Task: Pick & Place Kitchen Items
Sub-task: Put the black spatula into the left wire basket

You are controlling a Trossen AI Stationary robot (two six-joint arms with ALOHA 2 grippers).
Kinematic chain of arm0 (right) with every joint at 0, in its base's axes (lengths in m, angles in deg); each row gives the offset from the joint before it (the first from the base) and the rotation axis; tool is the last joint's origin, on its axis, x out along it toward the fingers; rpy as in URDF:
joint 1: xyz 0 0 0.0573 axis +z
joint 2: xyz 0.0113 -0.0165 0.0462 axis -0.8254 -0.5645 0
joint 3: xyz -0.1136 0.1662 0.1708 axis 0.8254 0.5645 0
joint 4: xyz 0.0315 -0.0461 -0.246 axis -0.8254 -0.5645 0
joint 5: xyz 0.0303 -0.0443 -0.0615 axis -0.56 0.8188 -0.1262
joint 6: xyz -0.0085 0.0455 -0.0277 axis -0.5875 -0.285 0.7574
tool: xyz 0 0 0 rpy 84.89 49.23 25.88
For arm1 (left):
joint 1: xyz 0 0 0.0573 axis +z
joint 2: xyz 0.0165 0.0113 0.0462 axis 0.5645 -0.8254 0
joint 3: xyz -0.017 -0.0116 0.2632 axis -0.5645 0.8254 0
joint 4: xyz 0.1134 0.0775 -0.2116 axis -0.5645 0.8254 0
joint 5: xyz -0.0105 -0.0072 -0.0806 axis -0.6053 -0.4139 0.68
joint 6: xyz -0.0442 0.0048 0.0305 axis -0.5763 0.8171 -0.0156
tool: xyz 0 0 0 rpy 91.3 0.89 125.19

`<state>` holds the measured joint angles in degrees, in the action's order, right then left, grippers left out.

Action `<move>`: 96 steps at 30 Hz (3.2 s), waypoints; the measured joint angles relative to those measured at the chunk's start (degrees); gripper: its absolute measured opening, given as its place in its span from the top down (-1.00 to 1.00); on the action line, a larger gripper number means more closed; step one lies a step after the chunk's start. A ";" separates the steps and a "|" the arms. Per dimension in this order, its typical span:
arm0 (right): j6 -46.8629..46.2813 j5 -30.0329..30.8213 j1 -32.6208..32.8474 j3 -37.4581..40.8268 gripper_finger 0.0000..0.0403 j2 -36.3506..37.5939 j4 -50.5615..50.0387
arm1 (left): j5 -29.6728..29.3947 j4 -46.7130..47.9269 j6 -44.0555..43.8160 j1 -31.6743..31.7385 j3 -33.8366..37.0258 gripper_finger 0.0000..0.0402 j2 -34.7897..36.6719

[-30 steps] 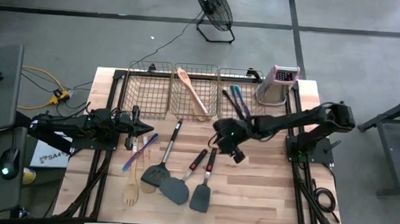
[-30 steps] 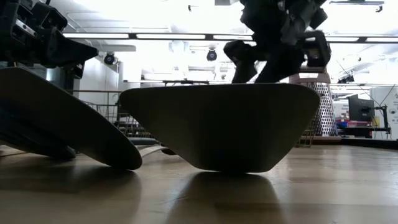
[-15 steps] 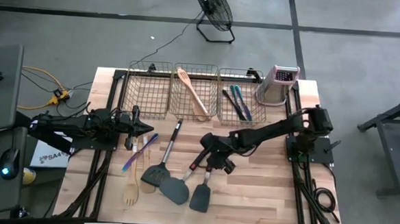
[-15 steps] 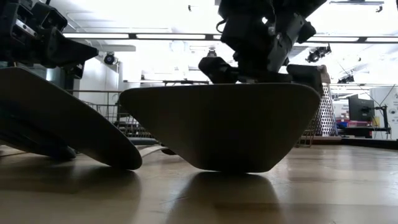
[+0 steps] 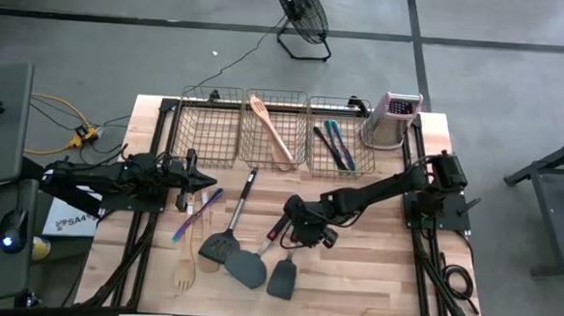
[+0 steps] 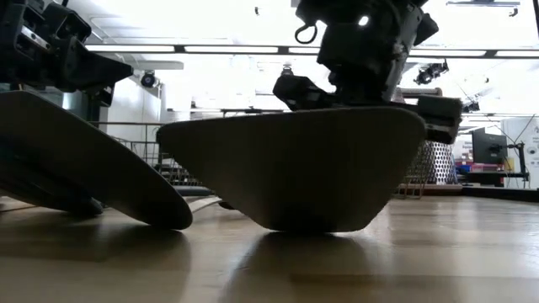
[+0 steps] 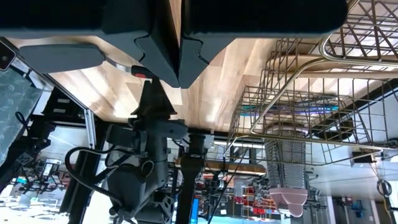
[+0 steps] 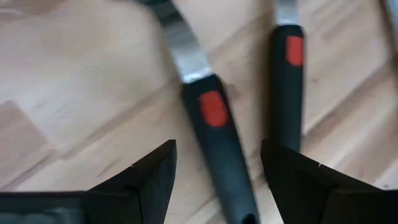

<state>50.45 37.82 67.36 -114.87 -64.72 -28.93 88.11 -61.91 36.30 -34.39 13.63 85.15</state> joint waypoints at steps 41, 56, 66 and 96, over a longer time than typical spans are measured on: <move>-26.51 -6.53 1.66 -2.07 0.59 -4.59 -2.75 | 0.02 0.00 0.00 -0.01 0.01 0.98 -0.02; -45.07 3.43 6.84 -2.23 0.69 6.53 -0.98 | -0.37 -0.24 0.89 -0.01 -0.01 0.98 0.00; -53.88 13.49 7.35 -2.25 0.70 9.88 10.26 | -0.57 -2.83 -8.43 0.01 0.01 0.98 -0.02; -55.67 17.15 1.24 -2.27 0.71 9.94 38.14 | -0.65 -7.28 -35.31 -0.01 0.01 0.98 0.01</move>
<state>-5.22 54.97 68.60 -117.15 -54.78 9.20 87.47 -69.18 0.99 -34.40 13.64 85.16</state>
